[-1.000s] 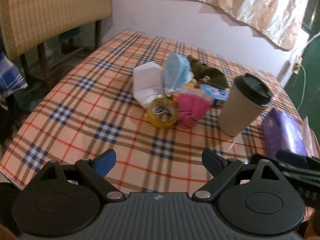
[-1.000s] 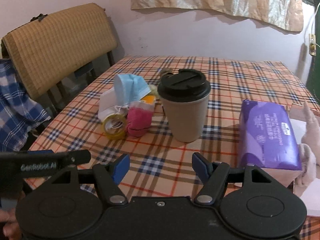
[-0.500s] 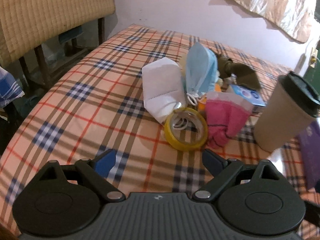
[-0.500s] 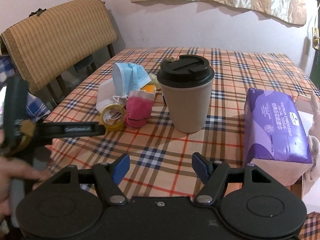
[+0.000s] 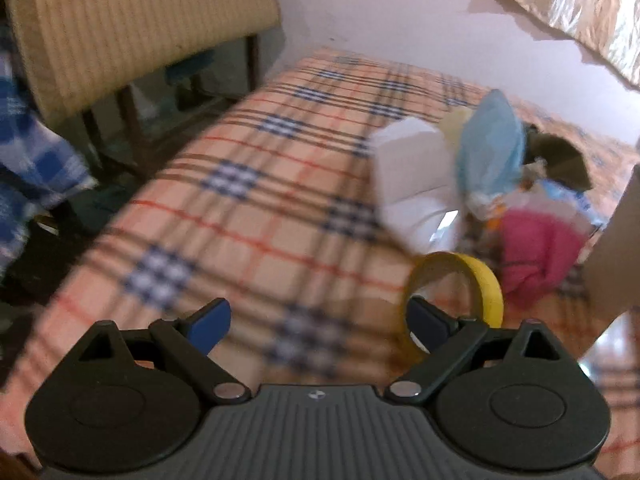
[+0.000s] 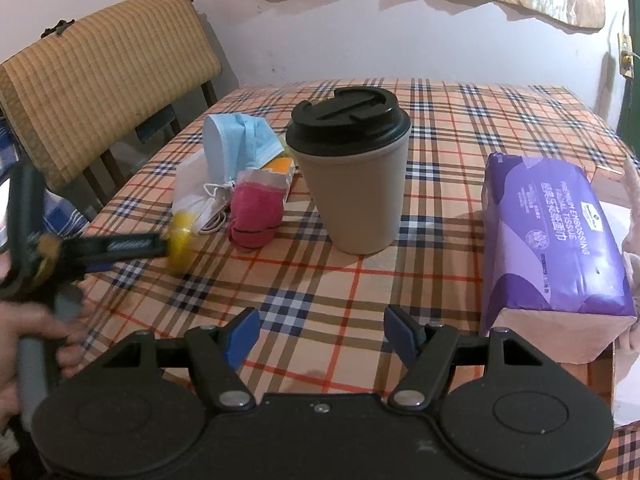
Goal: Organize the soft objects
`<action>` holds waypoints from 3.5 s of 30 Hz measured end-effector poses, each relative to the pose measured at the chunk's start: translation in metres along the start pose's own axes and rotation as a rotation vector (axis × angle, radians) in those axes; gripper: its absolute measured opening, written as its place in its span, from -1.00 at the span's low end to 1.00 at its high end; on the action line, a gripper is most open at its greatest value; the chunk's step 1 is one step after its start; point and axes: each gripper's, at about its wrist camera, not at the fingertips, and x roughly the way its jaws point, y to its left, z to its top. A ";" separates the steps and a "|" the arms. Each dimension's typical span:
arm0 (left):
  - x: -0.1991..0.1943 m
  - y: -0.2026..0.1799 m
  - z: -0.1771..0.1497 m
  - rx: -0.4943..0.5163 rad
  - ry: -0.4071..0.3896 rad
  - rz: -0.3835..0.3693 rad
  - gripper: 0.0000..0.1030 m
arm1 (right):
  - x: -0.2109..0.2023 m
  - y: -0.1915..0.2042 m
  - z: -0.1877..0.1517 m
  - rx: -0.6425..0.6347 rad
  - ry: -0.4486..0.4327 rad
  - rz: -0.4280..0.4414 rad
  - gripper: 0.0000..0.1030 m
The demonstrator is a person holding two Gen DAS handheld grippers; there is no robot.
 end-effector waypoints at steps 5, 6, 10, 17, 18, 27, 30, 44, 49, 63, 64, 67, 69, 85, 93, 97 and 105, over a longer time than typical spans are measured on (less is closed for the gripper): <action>-0.018 0.044 -0.013 -0.090 -0.001 -0.004 0.90 | 0.007 0.008 -0.003 -0.004 0.015 0.028 0.57; -0.022 0.048 -0.014 -0.102 -0.008 -0.028 0.90 | 0.008 0.011 -0.004 -0.010 0.018 0.033 0.57; -0.041 0.050 -0.017 -0.107 -0.068 -0.046 0.93 | 0.009 0.024 -0.006 -0.052 0.021 0.049 0.57; -0.042 0.042 -0.015 -0.090 -0.108 -0.125 1.00 | 0.009 0.033 -0.004 -0.067 0.017 0.050 0.57; -0.039 0.036 -0.016 -0.067 -0.098 -0.134 1.00 | 0.009 0.034 -0.004 -0.068 0.018 0.052 0.57; -0.006 -0.005 -0.027 0.105 -0.067 -0.167 0.95 | 0.023 0.056 0.001 -0.104 0.003 0.049 0.57; -0.003 -0.010 -0.027 0.154 -0.110 -0.160 0.37 | 0.033 0.062 0.008 -0.081 -0.022 0.035 0.57; 0.002 0.010 -0.018 0.036 -0.139 -0.233 0.19 | 0.112 0.085 0.042 -0.004 -0.084 -0.130 0.57; 0.003 0.011 -0.016 0.015 -0.138 -0.246 0.19 | 0.137 0.084 0.052 0.004 -0.056 -0.128 0.57; -0.008 0.019 -0.018 -0.034 -0.116 -0.259 0.19 | 0.081 0.077 0.028 -0.060 -0.076 0.021 -0.27; -0.012 0.019 -0.018 -0.037 -0.117 -0.258 0.19 | 0.074 0.077 0.025 -0.064 -0.076 0.026 -0.27; -0.023 0.015 -0.017 -0.030 -0.131 -0.254 0.19 | 0.052 0.077 0.017 -0.098 -0.080 0.035 -0.27; -0.030 0.011 -0.016 -0.022 -0.137 -0.251 0.19 | 0.039 0.079 0.012 -0.125 -0.081 0.036 -0.27; -0.076 -0.001 -0.005 -0.029 -0.135 -0.185 0.19 | -0.017 0.081 0.010 -0.210 -0.122 0.049 -0.27; -0.089 -0.012 -0.002 -0.012 -0.140 -0.188 0.19 | -0.038 0.068 0.011 -0.202 -0.128 0.039 -0.27; -0.094 -0.018 -0.001 -0.002 -0.143 -0.197 0.19 | -0.048 0.062 0.012 -0.202 -0.143 0.027 -0.27; -0.106 -0.037 -0.002 0.034 -0.156 -0.209 0.19 | -0.062 0.045 0.012 -0.185 -0.161 0.008 -0.27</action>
